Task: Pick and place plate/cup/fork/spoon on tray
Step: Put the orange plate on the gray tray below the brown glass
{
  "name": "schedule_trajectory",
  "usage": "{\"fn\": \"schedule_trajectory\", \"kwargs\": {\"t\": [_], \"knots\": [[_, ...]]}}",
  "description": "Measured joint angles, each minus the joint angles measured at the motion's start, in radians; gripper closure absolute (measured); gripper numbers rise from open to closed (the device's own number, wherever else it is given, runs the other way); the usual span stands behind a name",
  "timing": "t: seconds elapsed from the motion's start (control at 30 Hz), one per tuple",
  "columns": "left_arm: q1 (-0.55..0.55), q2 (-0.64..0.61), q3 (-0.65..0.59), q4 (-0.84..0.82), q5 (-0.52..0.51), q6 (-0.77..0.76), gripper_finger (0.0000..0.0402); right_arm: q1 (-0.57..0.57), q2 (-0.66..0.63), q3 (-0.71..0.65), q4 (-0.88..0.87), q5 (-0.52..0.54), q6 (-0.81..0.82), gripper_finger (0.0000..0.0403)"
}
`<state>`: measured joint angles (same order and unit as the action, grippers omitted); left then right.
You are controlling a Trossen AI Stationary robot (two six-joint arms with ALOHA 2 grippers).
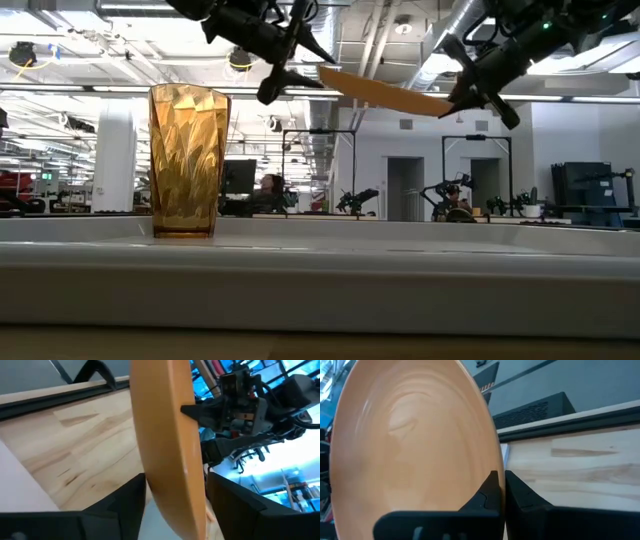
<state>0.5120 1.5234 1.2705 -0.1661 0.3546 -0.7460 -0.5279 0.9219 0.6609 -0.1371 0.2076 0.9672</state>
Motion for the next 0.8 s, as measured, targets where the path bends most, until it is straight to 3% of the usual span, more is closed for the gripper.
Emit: {"fn": "schedule_trajectory", "kwargs": {"t": [0.2,0.33,0.57,0.8], "knots": [[-0.008,0.0,0.0,-0.036,-0.041,-0.015,0.0312,0.02,0.002,0.0,0.003,0.003,-0.005,0.039],[-0.009,0.001,-0.002,-0.094,-0.134,-0.03,0.0385,0.038,0.001,0.002,0.021,0.004,-0.048,0.0384],[-0.022,0.002,0.016,-0.123,-0.164,-0.04,0.0397,0.034,-0.012,0.003,0.0,-0.002,-0.083,0.0308],[-0.026,0.002,0.199,-0.345,-0.187,0.023,0.04,-0.001,-0.116,0.002,0.028,-0.016,-0.156,0.0203]]}}
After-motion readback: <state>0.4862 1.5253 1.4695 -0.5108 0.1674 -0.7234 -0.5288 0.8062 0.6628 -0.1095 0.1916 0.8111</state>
